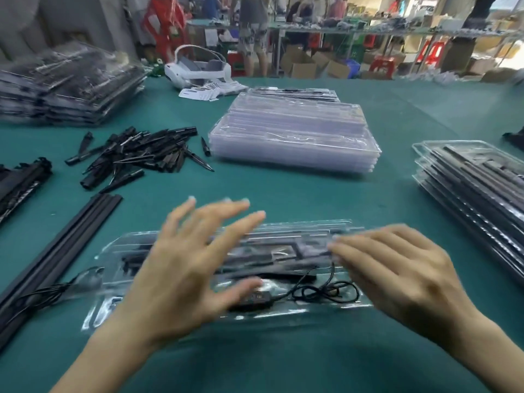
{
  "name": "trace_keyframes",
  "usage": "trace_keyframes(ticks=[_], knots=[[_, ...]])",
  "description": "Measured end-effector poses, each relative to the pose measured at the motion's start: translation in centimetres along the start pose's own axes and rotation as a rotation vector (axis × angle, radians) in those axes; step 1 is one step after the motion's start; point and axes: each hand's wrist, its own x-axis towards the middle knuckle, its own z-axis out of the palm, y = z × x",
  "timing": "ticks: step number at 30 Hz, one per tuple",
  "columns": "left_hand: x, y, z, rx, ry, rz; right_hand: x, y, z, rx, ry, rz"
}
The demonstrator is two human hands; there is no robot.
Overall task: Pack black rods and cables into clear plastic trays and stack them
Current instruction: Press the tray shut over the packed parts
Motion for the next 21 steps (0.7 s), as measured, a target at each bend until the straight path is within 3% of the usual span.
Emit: trace_keyframes(ticks=[2, 4, 7, 10, 16, 18, 21], knots=[[-1.3, 0.0, -0.4, 0.097, 0.321, 0.093, 1.5, 0.6, 0.5, -0.052, 0.136, 0.069], [-2.1, 0.3, 0.0, 0.184, 0.387, 0.179, 3.4, 1.4, 1.4, -0.123, 0.277, 0.157], [-2.0, 0.4, 1.3, 0.055, 0.082, 0.147, 5.5, 2.6, 3.3, -0.175, 0.398, 0.226], [-0.9, 1.2, 3.1, -0.12, -0.111, -0.006, 6.6, 3.7, 5.5, -0.041, 0.304, 0.236], [1.6, 1.0, 6.4, 0.218, -0.424, -0.221, 4.4, 6.0, 8.8, 0.449, -0.542, 0.395], [1.2, 0.0, 7.1, 0.129, -0.51, -0.272, 2.7, 5.8, 8.4, 0.661, -0.529, 0.46], [0.8, -0.5, 7.3, -0.009, -0.612, -0.308, 0.7, 5.2, 7.2, 0.772, -0.317, 0.442]])
